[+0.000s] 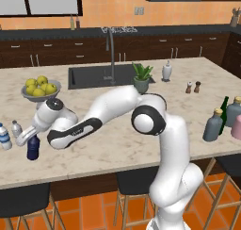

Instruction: Move the plastic bottles in the middle to the plastics group, and the glass bottles in the middle to the glass group.

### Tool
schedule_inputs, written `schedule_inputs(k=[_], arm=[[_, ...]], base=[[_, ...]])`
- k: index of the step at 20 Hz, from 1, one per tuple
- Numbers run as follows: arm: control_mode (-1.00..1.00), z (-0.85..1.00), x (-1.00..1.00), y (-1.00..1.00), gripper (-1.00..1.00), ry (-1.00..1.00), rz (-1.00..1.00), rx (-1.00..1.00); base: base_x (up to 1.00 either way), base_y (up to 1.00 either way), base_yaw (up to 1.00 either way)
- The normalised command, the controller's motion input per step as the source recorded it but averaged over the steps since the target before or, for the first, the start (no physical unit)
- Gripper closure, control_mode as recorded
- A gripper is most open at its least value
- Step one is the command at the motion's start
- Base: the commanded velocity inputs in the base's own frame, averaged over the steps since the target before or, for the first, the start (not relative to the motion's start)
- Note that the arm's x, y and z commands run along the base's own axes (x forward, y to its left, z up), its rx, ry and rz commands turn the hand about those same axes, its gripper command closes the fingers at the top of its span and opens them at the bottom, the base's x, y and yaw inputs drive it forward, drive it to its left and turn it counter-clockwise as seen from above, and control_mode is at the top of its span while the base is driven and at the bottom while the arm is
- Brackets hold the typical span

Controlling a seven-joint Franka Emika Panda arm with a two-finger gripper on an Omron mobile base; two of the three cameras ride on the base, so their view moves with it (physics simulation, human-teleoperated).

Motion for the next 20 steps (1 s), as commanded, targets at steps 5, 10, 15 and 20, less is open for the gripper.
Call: schedule_inputs(k=[5,10,15,20], arm=[[-1.0,-0.1,0.06,0.06,1.0,-0.03,0.03,0.0],[-1.0,-0.1,0.08,0.17,1.0,-0.04,0.02,0.0],[-1.0,-0.15,0.03,0.24,1.0,-0.04,0.0,0.0],[-1.0,-0.18,0.0,0.11,1.0,-0.01,0.0,-0.01]], base=[[0.0,0.0,0.0],[0.0,0.0,0.0],[0.0,0.0,0.0],[0.0,0.0,0.0]])
